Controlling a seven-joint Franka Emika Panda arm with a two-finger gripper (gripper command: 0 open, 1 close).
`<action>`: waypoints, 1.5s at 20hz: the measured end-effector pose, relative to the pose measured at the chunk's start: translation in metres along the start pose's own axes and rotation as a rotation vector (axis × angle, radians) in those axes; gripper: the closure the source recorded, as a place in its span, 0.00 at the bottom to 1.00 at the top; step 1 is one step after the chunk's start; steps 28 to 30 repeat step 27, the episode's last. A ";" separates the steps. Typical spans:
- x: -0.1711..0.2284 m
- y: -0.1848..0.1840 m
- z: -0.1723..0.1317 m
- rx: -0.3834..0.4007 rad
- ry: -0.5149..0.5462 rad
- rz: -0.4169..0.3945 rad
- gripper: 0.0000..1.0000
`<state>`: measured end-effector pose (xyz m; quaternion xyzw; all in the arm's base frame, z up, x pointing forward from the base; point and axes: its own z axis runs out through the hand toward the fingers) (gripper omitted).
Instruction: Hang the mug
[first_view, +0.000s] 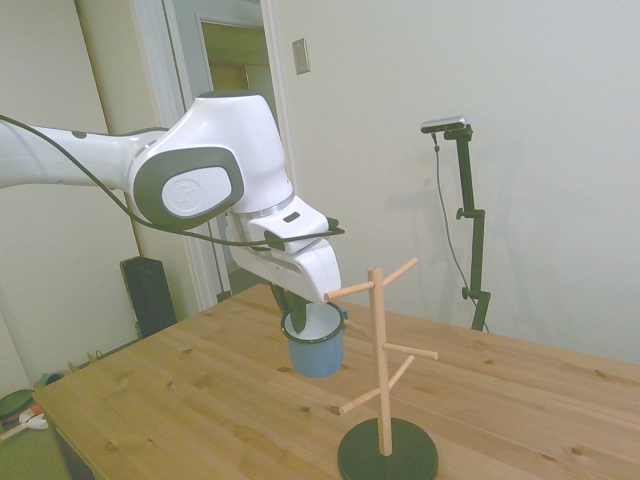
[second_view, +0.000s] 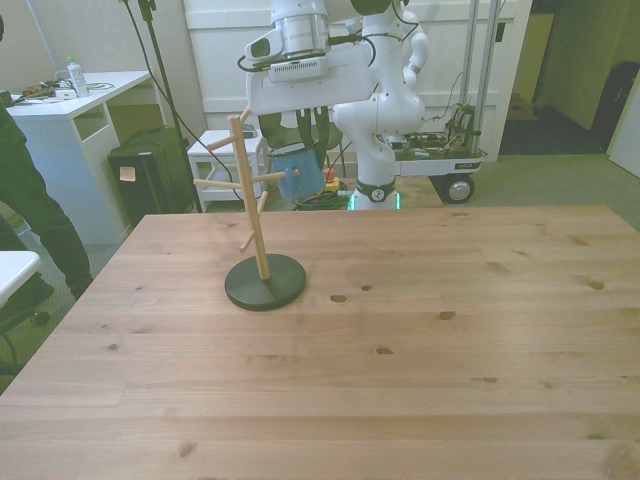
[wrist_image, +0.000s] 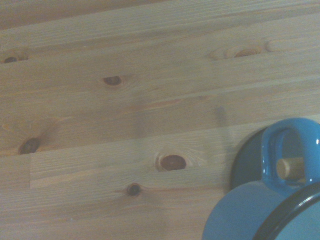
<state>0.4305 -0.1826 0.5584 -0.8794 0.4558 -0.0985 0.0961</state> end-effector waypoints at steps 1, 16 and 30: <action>0.001 0.000 0.001 -0.003 -0.006 0.001 0.00; 0.003 -0.003 0.003 -0.006 -0.018 0.003 0.00; -0.062 -0.051 0.048 -0.065 -0.032 -0.108 0.00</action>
